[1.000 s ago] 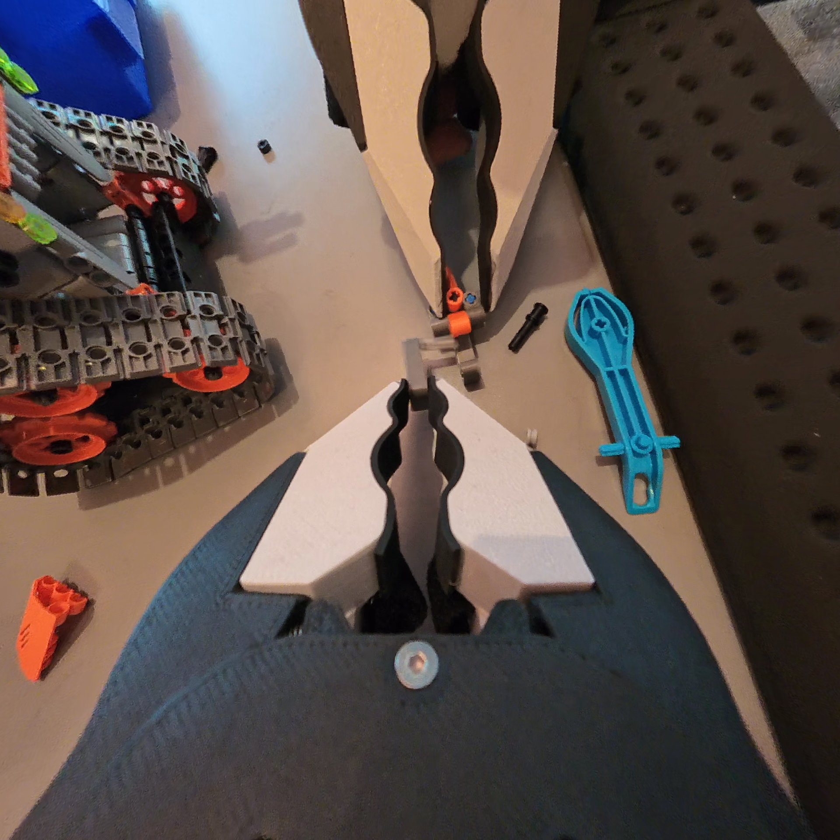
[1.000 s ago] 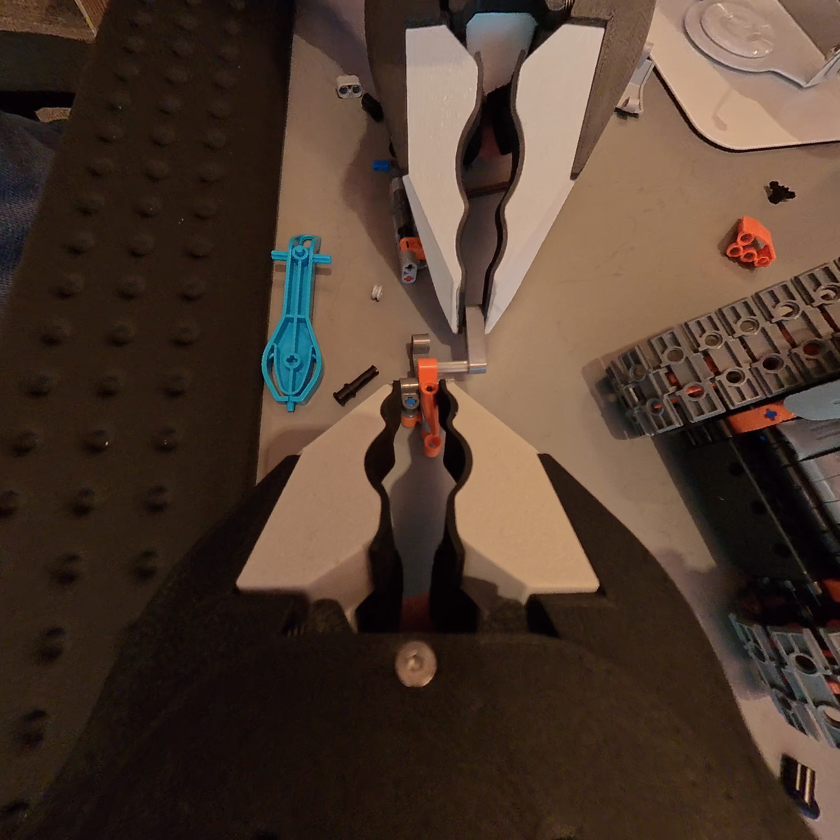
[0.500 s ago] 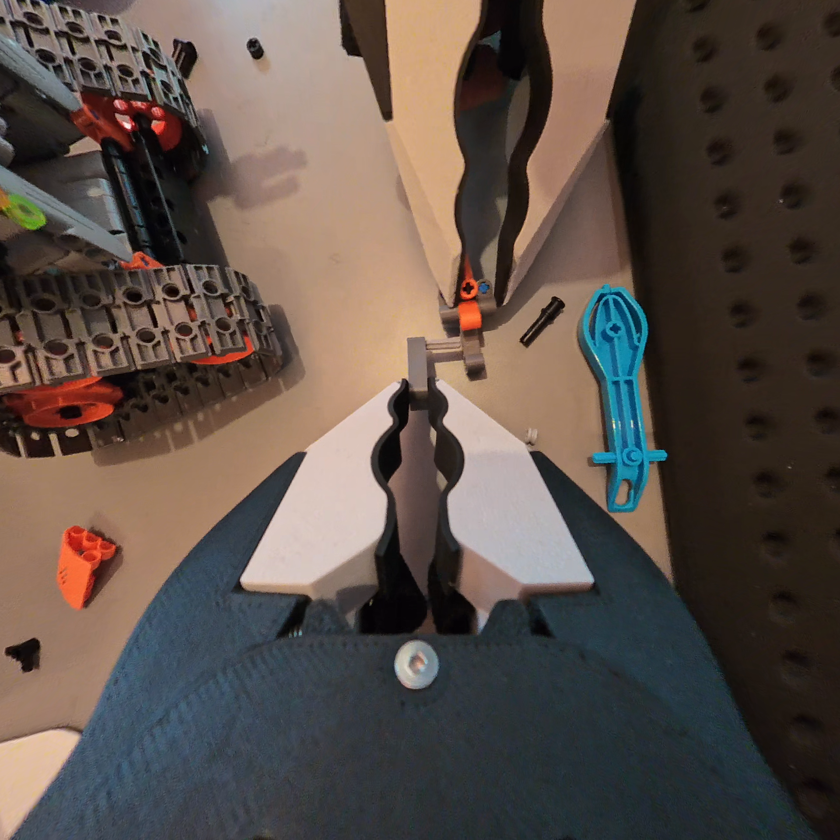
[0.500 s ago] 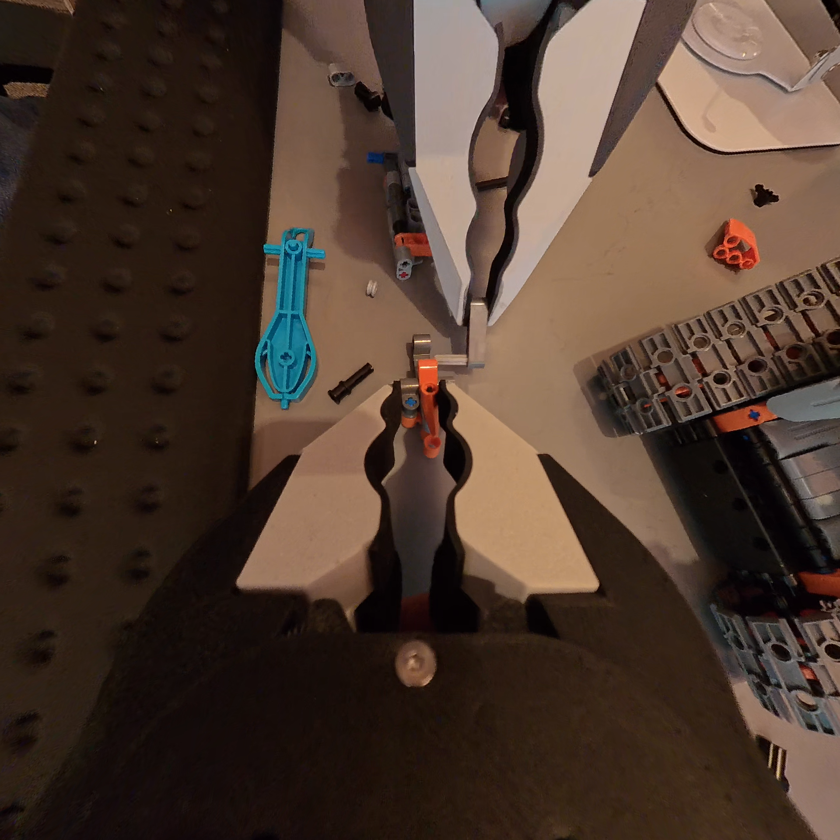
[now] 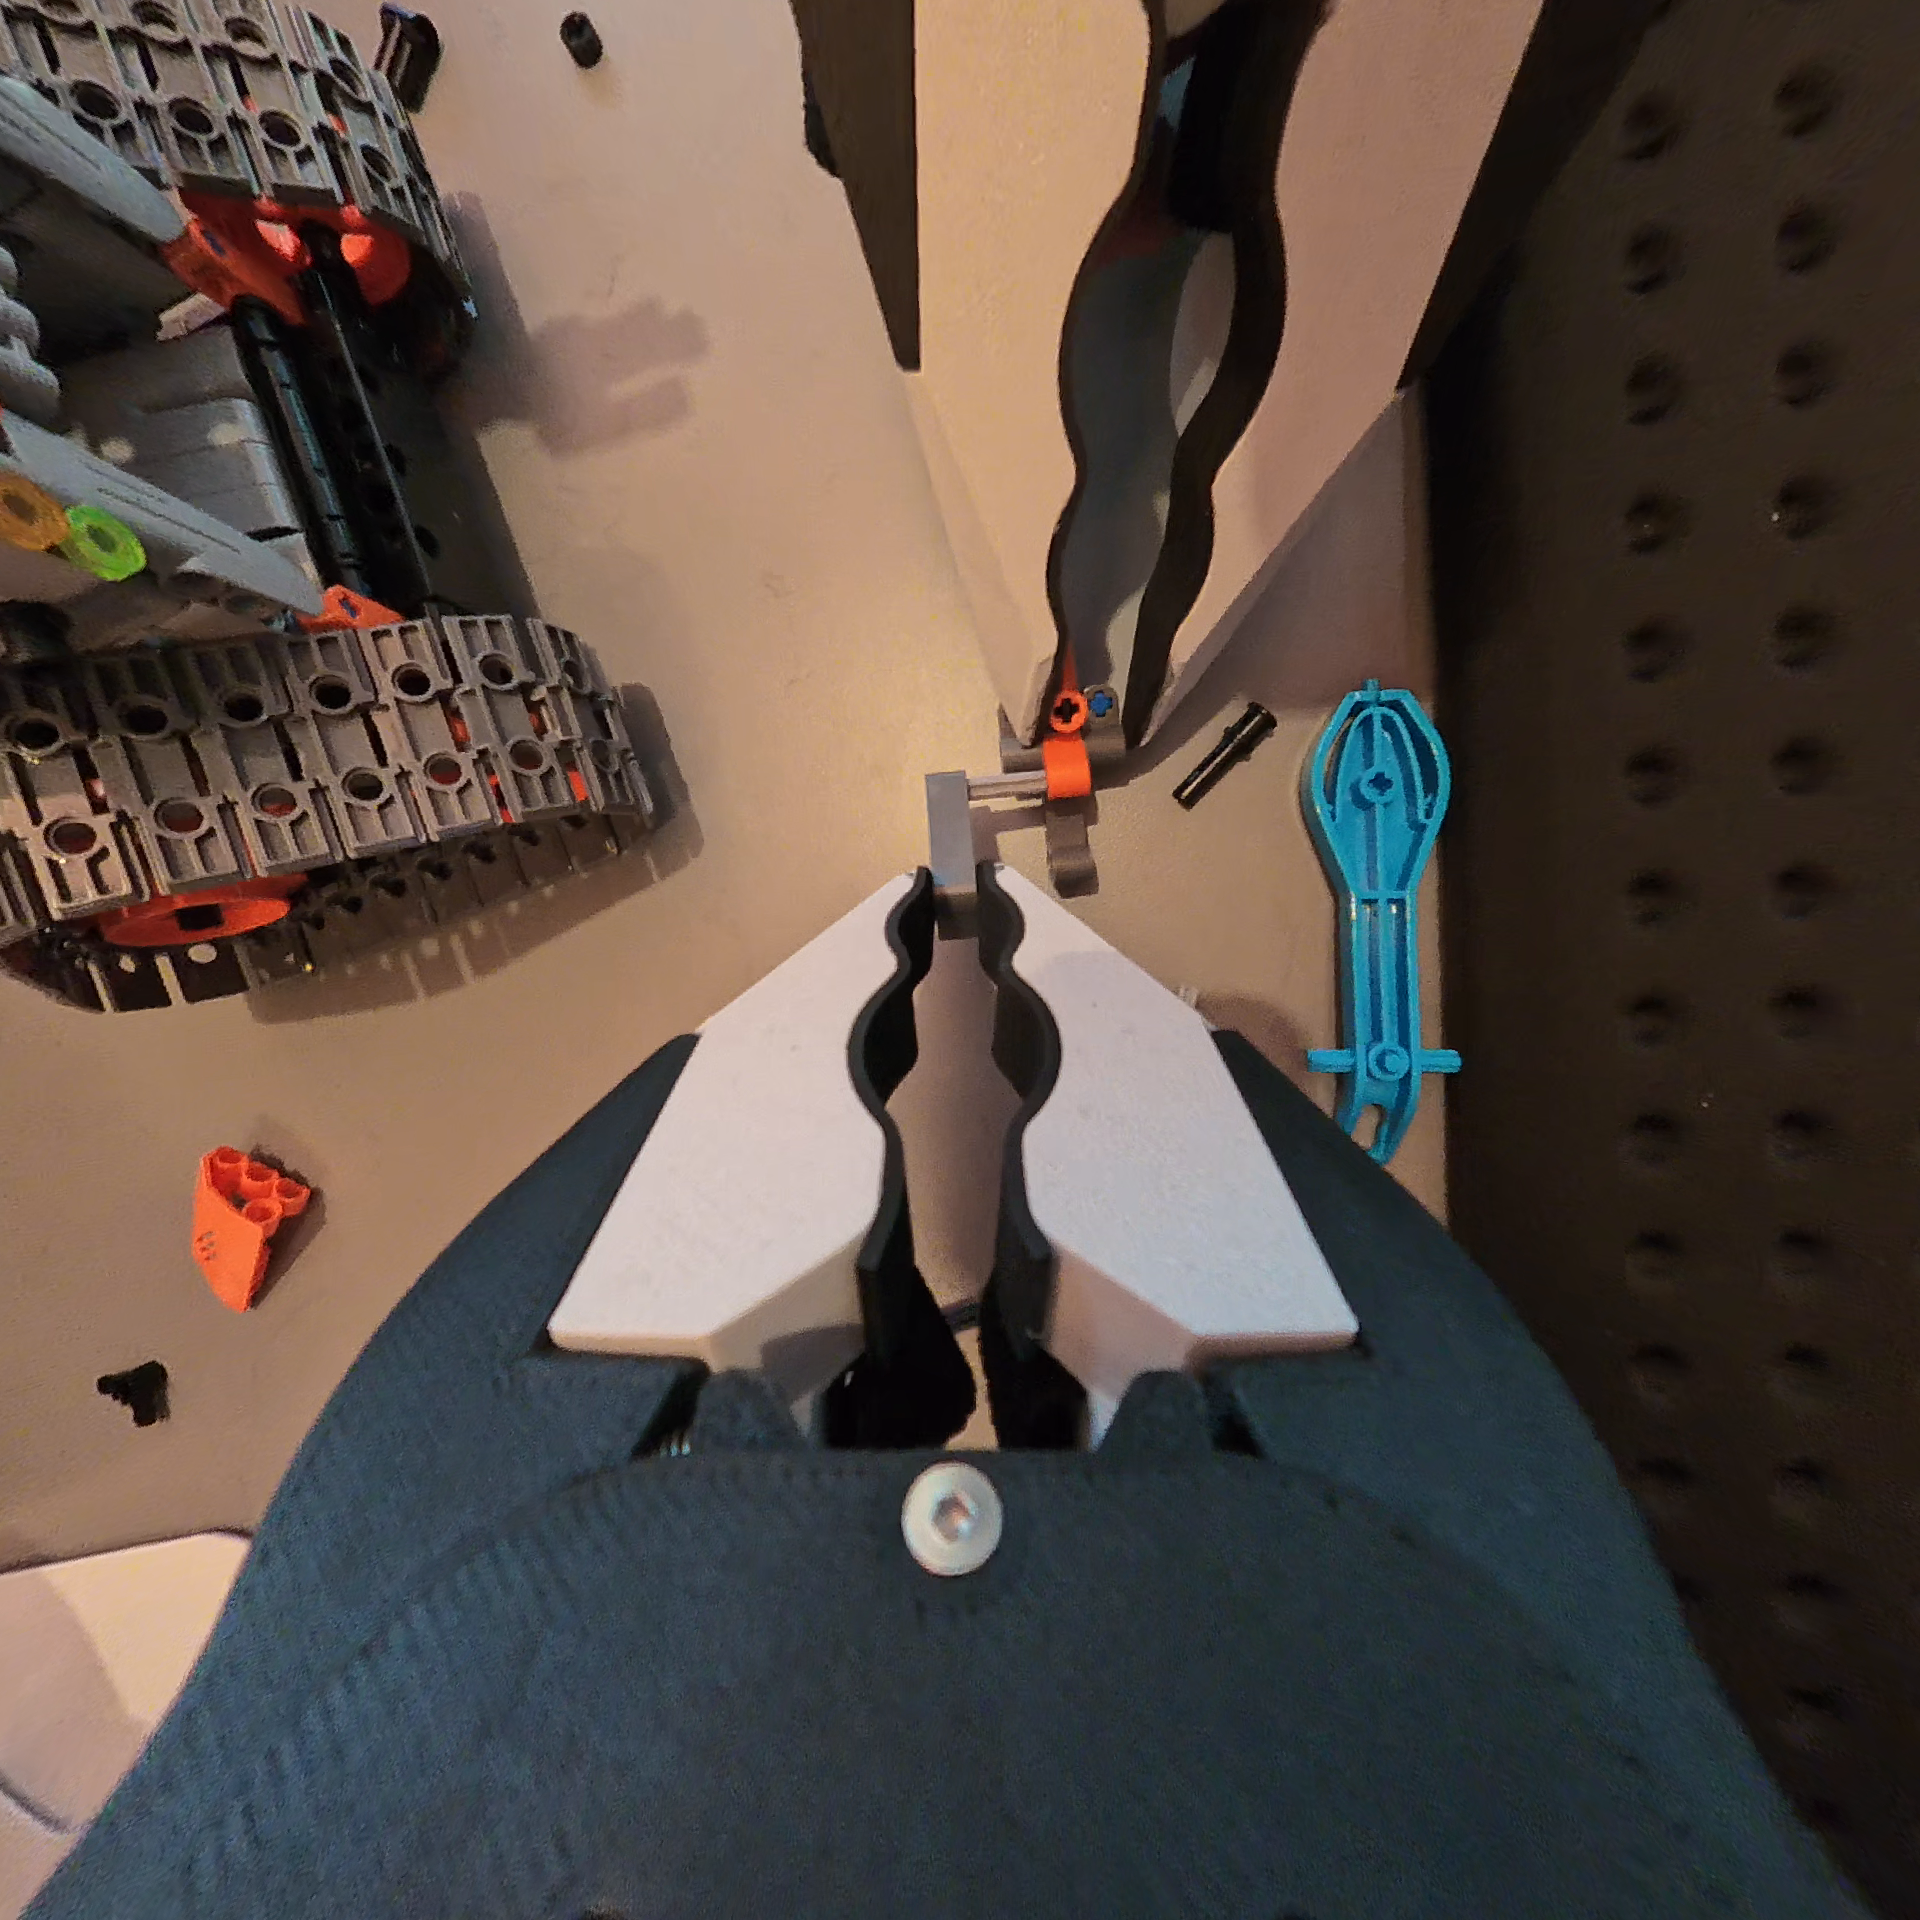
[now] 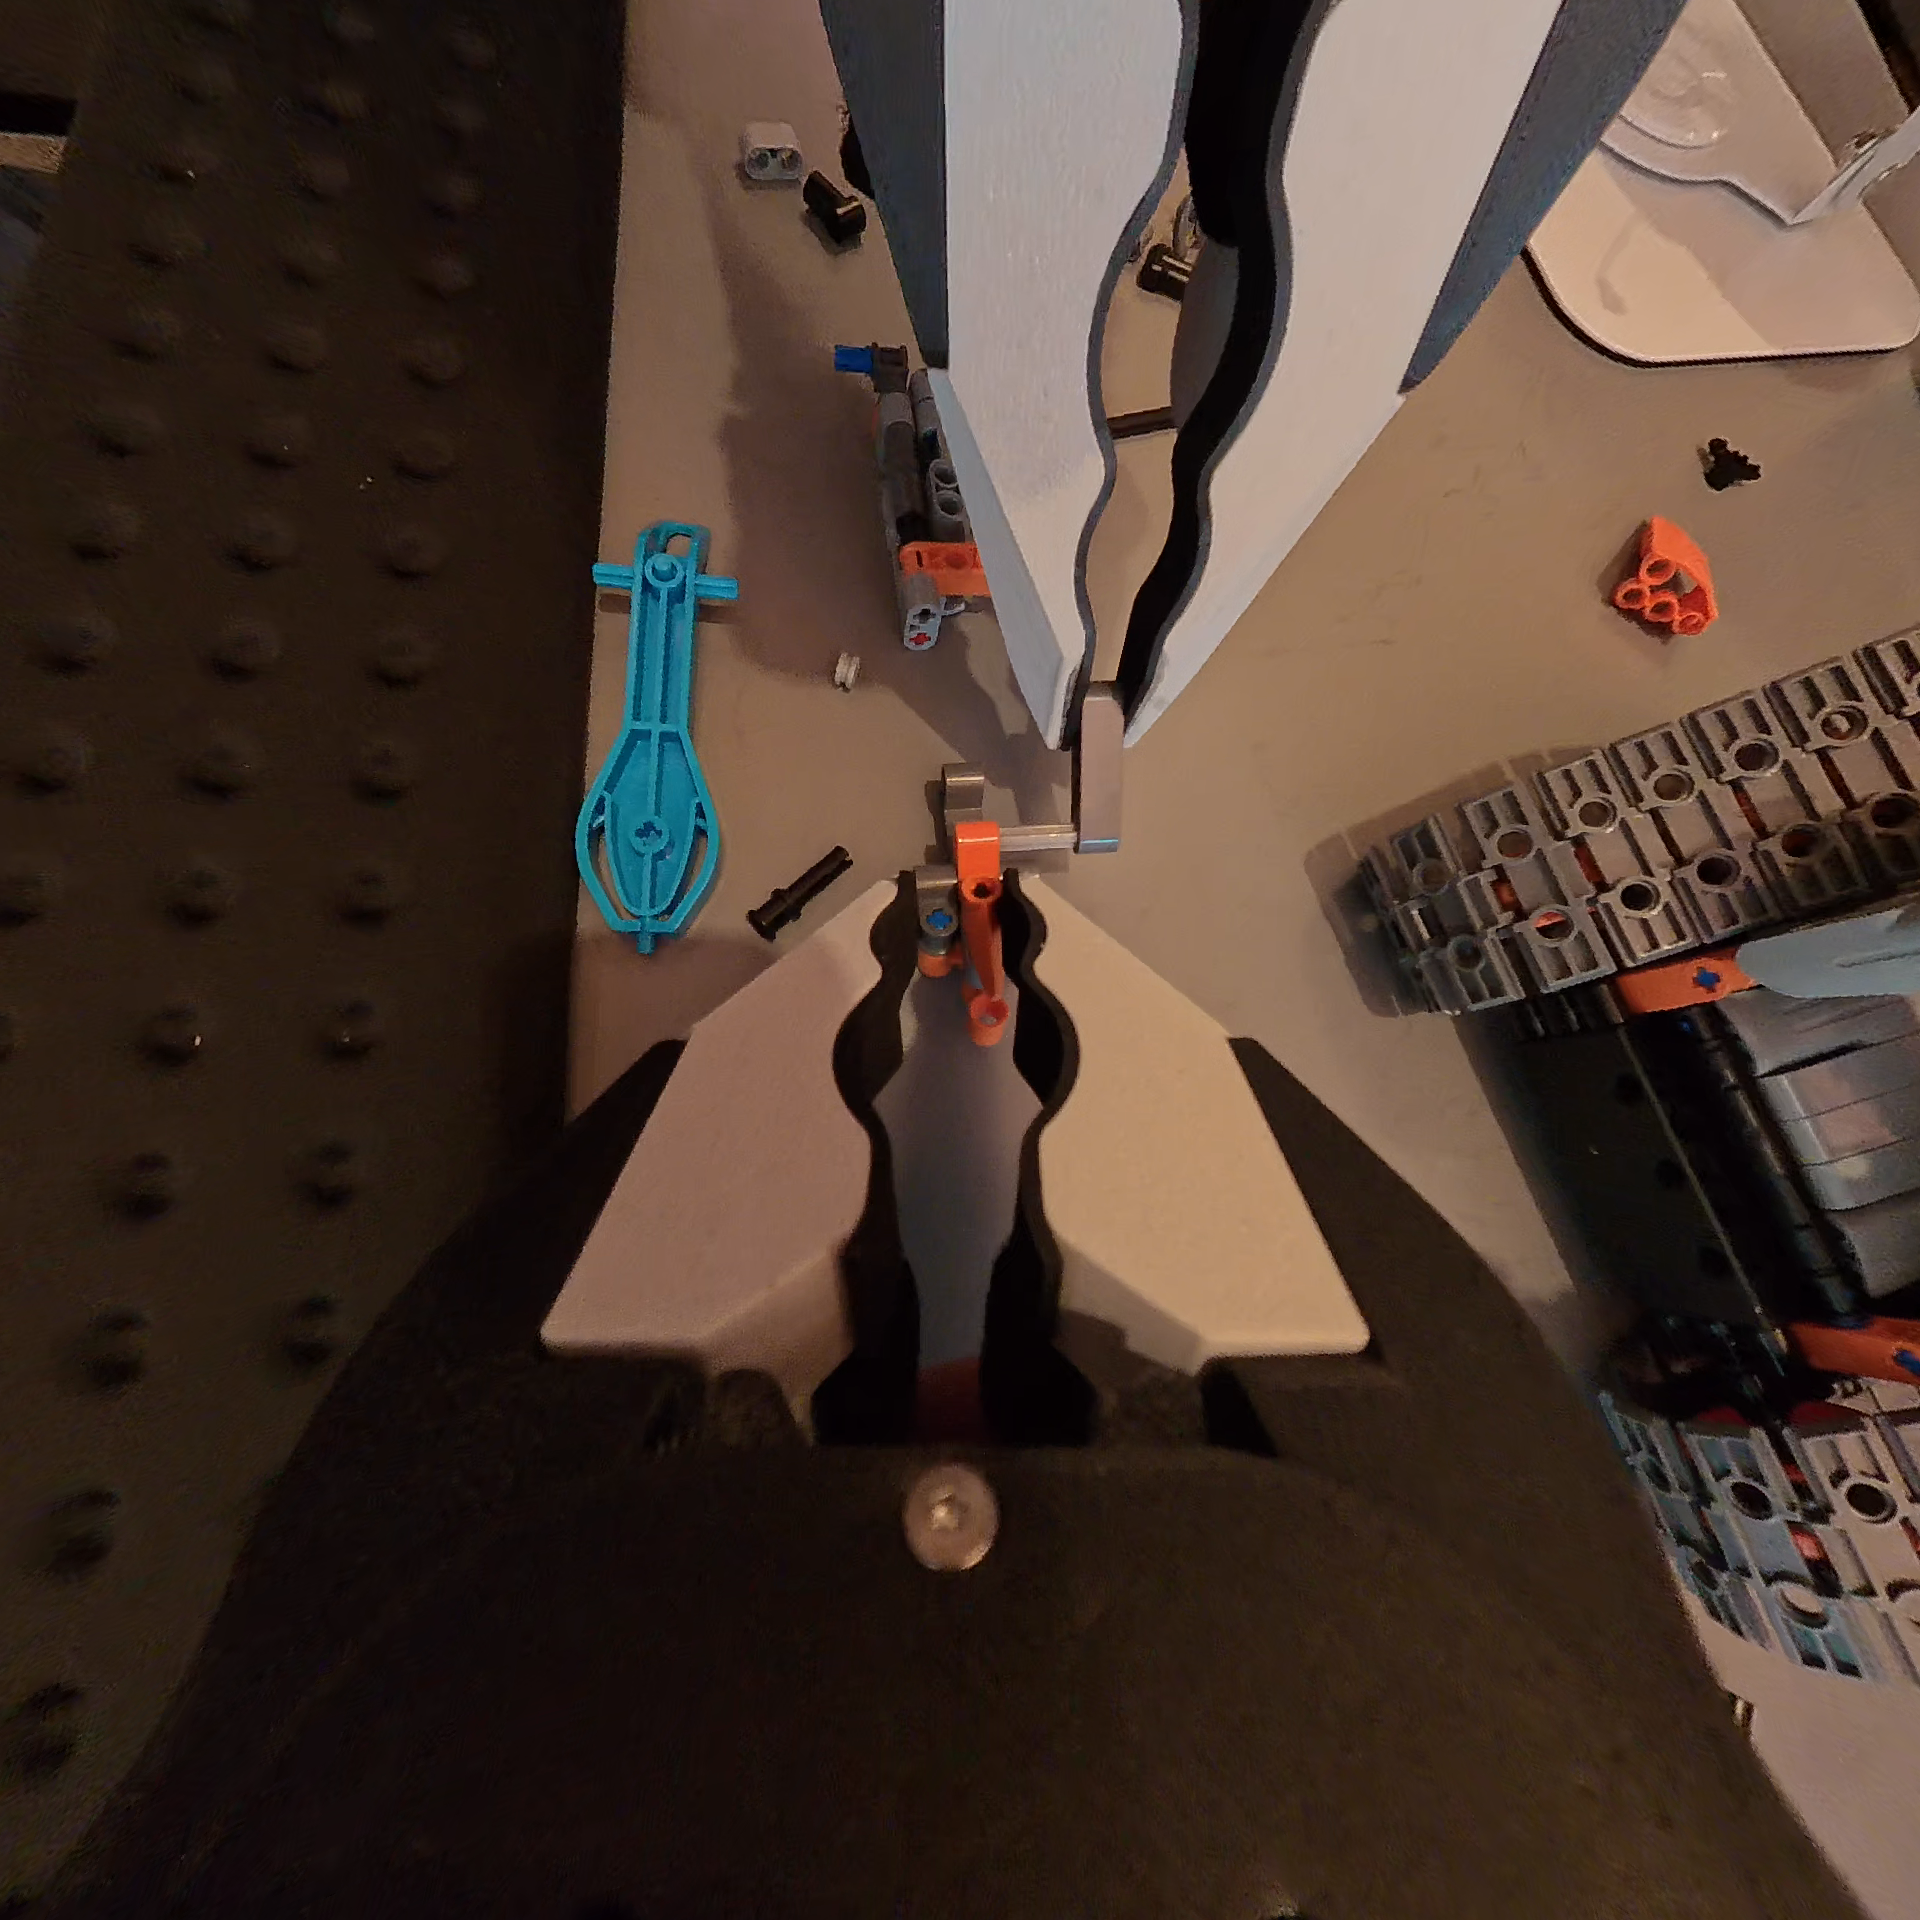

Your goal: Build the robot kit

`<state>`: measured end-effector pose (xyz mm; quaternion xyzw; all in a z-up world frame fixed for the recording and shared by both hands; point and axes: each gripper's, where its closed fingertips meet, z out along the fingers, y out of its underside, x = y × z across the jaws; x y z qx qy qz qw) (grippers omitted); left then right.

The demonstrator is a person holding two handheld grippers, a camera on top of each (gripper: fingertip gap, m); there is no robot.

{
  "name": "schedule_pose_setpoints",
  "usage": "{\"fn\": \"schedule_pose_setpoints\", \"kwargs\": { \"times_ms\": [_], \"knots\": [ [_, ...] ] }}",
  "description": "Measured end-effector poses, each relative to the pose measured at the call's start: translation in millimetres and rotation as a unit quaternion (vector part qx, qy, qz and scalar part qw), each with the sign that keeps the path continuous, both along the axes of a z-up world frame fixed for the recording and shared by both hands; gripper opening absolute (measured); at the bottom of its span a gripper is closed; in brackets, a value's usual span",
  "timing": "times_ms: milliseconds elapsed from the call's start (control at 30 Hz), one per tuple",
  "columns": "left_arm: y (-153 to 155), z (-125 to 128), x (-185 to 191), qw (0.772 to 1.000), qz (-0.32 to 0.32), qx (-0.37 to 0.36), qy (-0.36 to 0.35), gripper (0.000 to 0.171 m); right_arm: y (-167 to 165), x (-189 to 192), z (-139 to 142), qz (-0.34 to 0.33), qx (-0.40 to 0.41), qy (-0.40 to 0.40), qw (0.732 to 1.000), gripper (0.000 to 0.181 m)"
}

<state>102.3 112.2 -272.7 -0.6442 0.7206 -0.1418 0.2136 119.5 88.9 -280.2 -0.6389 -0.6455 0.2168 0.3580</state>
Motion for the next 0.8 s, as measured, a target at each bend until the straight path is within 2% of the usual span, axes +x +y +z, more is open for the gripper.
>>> {"fn": "schedule_pose_setpoints", "kwargs": {
  "times_ms": [500,800],
  "knots": [
    [-3.2,3.2,-0.5,0.997,-0.011,0.031,0.077,0.006,-0.1,-1.2,-0.5,-0.008,0.007,-0.011,1.0,0.013],
    [-8.9,3.0,0.9,0.995,-0.029,-0.007,0.098,0.006,0.0,-2.1,-1.2,-0.011,0.007,-0.013,1.0,0.013]
  ]
}}
